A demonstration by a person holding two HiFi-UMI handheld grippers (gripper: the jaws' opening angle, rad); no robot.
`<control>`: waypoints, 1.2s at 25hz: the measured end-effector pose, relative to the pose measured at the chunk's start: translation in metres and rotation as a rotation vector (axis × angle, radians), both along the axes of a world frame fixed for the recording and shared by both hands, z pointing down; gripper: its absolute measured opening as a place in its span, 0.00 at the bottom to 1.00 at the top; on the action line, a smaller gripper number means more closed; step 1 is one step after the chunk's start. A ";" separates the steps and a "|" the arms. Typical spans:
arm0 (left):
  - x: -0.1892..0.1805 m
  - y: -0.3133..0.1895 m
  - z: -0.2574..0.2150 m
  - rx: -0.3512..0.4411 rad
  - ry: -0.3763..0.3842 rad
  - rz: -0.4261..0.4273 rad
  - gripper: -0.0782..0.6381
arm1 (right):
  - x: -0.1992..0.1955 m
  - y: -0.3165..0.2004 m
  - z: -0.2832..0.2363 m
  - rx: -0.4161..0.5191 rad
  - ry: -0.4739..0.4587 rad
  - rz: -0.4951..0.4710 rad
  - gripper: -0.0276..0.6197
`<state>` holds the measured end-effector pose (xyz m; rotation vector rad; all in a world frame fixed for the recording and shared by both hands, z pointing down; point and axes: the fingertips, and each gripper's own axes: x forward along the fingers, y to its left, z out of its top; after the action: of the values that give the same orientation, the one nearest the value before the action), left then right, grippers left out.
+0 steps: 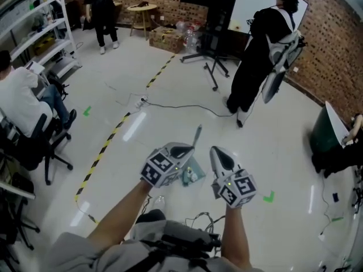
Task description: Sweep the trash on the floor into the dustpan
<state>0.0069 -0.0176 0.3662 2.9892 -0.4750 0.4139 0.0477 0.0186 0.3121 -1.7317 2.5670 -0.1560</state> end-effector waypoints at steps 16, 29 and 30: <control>-0.004 0.041 -0.012 0.015 0.006 -0.052 0.11 | -0.006 0.041 -0.015 0.024 0.008 -0.018 0.04; 0.002 0.055 -0.024 0.033 0.018 -0.062 0.11 | 0.000 0.050 -0.019 0.033 -0.002 -0.018 0.04; 0.001 0.056 -0.025 0.034 0.018 -0.062 0.11 | 0.000 0.051 -0.020 0.030 -0.001 -0.015 0.04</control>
<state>0.0080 0.0383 0.3417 2.9987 -0.5775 0.3776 0.0473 0.0693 0.2925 -1.7017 2.5686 -0.1181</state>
